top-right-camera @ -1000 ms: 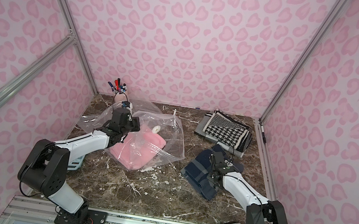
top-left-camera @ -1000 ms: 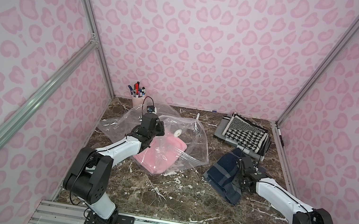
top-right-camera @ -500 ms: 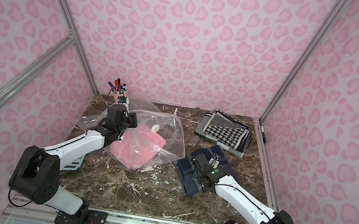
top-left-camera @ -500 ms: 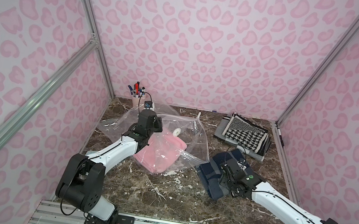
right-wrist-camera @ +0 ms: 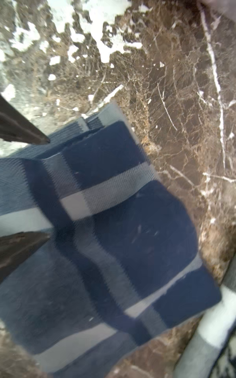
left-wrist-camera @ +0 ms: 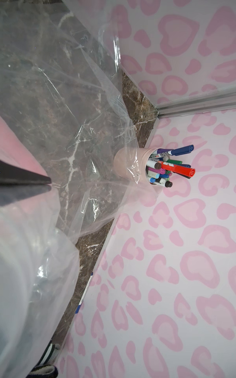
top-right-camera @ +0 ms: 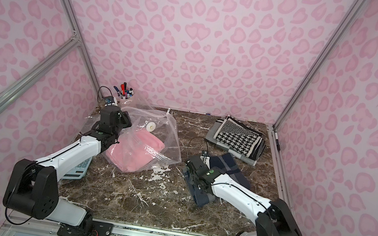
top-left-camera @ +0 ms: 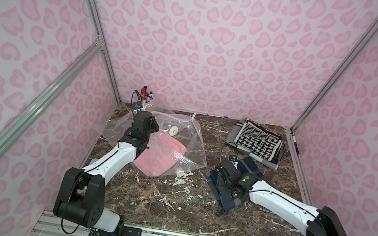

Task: Take the blanket out of the vacuum bag
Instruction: Adjust the blanket at the center of the board.

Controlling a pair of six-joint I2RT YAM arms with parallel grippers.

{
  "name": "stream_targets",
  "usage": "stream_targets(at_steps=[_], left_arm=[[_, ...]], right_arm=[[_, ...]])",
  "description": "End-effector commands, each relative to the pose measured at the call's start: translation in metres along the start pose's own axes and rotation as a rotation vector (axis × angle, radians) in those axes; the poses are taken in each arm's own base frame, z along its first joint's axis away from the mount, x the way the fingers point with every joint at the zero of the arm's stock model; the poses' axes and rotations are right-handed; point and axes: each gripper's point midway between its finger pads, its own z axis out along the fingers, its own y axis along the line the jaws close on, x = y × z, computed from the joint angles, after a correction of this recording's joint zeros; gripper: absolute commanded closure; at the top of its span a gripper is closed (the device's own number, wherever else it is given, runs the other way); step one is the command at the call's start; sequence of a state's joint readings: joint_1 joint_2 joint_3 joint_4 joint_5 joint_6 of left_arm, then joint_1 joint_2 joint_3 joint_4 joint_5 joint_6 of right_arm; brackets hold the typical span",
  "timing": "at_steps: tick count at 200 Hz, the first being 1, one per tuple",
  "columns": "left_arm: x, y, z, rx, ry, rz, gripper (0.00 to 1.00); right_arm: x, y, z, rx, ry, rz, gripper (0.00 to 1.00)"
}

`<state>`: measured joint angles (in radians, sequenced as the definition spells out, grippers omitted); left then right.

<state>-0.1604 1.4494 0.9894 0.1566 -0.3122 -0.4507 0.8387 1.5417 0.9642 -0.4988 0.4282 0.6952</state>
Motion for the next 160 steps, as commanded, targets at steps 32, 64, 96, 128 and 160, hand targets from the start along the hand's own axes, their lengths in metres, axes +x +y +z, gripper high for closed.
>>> stream_targets(at_steps=[32, 64, 96, 128, 160], left_arm=[[-0.009, 0.000, 0.002, -0.007, -0.033, -0.034, 0.96], [-0.012, 0.000, 0.001, -0.005, -0.036, -0.027, 0.96], [-0.009, -0.003, 0.004, 0.009, -0.020, -0.025, 0.96], [-0.007, -0.003, 0.005, 0.011, -0.013, -0.023, 0.96], [-0.005, -0.004, 0.007, 0.017, -0.006, -0.021, 0.96]], right_arm=[[-0.016, 0.026, 0.036, 0.017, -0.034, -0.117, 0.38], [-0.012, 0.027, 0.046, 0.032, -0.020, -0.127, 0.38], [-0.005, 0.027, 0.059, 0.030, 0.004, -0.134, 0.41], [0.001, 0.029, 0.065, 0.014, 0.030, -0.136, 0.43], [0.006, 0.031, 0.069, -0.014, 0.048, -0.122, 0.48]])
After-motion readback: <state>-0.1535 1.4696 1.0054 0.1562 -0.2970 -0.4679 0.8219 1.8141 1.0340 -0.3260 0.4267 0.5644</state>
